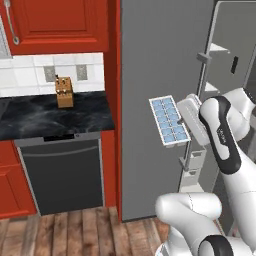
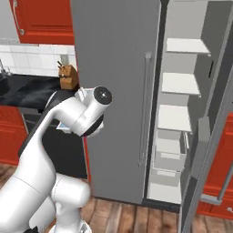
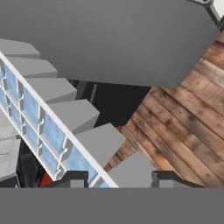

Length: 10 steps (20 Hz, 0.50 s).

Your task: The ice cube tray has been filled with water. Take the tray and place it in the freezer to make ice. Close the freezer door after placing the tray.

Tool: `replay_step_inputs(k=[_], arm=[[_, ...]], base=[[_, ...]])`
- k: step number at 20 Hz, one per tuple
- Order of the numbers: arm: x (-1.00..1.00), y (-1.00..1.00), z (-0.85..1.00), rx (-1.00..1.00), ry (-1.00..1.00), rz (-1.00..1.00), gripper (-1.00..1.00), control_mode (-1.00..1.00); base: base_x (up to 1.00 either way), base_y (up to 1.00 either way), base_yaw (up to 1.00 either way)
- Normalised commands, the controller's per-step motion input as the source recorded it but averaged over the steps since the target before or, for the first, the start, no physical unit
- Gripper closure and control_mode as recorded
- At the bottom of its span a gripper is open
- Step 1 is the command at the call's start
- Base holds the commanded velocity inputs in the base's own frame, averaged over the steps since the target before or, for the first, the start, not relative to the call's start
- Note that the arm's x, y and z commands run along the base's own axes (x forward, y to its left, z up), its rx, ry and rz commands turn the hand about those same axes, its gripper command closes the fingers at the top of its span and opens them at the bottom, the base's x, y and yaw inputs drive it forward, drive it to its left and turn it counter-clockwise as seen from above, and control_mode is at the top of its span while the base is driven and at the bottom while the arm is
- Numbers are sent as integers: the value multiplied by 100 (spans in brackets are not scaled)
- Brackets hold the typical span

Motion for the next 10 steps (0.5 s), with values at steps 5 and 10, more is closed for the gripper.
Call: replay_step_inputs(k=[5, 10], arm=[[0, 0, 0, 0, 0, 0, 100, 100], [0, 0, 0, 0, 0, 0, 100, 100]], base=[[0, -59, 0], [0, -48, -1]])
